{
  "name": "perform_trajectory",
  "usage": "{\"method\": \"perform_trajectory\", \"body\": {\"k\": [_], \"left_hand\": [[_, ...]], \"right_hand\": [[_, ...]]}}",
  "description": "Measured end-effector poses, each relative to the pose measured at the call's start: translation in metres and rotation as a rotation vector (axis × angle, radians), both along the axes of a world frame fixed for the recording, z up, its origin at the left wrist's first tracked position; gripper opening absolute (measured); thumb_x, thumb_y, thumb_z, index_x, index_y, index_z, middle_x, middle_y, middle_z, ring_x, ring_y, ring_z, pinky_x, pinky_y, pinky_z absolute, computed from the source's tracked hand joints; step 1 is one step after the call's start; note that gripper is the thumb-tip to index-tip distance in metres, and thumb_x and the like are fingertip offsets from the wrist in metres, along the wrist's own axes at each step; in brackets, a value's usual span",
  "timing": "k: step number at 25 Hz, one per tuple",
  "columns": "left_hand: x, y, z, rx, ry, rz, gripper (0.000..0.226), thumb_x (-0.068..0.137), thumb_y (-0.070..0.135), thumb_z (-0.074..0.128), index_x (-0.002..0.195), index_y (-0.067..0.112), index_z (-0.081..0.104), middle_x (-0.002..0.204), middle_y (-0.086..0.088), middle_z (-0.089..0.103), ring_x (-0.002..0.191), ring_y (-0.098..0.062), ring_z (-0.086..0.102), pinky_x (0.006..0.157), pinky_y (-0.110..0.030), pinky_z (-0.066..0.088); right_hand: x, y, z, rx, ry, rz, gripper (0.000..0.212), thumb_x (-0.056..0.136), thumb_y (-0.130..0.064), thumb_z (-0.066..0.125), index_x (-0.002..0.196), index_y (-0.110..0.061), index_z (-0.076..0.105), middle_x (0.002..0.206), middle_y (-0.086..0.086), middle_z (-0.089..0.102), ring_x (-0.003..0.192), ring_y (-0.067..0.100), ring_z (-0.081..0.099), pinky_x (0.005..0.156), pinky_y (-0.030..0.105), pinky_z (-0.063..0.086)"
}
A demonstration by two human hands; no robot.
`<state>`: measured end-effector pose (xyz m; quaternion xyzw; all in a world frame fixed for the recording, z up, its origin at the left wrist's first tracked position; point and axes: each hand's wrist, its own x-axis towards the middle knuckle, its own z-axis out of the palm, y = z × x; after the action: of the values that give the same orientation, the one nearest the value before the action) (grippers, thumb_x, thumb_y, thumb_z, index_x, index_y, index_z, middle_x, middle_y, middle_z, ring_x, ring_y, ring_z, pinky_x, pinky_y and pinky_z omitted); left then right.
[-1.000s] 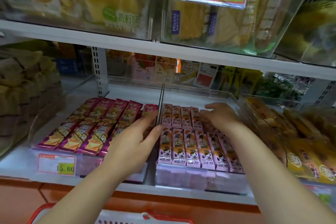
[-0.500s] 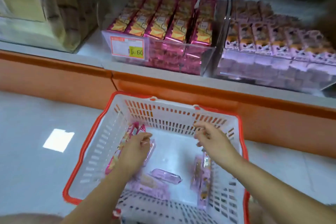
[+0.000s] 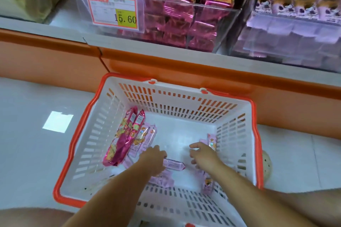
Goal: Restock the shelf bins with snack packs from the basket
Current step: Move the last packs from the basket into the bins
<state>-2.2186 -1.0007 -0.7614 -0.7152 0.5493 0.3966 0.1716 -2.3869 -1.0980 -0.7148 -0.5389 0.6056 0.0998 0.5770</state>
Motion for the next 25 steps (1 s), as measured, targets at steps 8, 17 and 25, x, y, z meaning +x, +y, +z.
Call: {"method": "perform_trajectory", "body": {"k": [8,17,25], "left_hand": [[0.005,-0.007,0.033,0.056,0.519,0.483,0.017,0.091,0.038,0.06,0.083,0.022,0.061,0.071,0.0,0.057,0.057,-0.012,0.053,0.057,-0.022,0.042],[-0.013,0.002,0.098,0.093,1.062,0.931,0.028,0.093,0.013,0.059,0.121,0.02,0.059,0.112,-0.007,0.067,0.095,-0.016,0.069,0.088,-0.031,0.055],[-0.022,0.007,0.12,-0.013,1.083,0.895,0.032,0.093,0.012,0.059,0.125,0.02,0.058,0.116,-0.006,0.068,0.101,-0.017,0.068,0.084,-0.026,0.054]], "right_hand": [[-0.008,-0.005,0.007,0.057,-0.002,0.033,0.03,0.094,-0.023,0.052,0.124,-0.023,0.053,0.104,0.002,0.059,0.079,0.015,0.056,0.058,0.02,0.041],[-0.007,-0.013,0.047,0.15,-0.493,-0.411,0.025,0.091,-0.01,0.062,0.113,-0.022,0.063,0.103,0.016,0.065,0.083,0.023,0.067,0.073,0.031,0.056],[-0.013,-0.01,0.079,0.122,-0.566,-0.456,0.036,0.09,-0.011,0.064,0.125,-0.015,0.056,0.11,0.017,0.068,0.087,0.023,0.067,0.075,0.03,0.056]]}}
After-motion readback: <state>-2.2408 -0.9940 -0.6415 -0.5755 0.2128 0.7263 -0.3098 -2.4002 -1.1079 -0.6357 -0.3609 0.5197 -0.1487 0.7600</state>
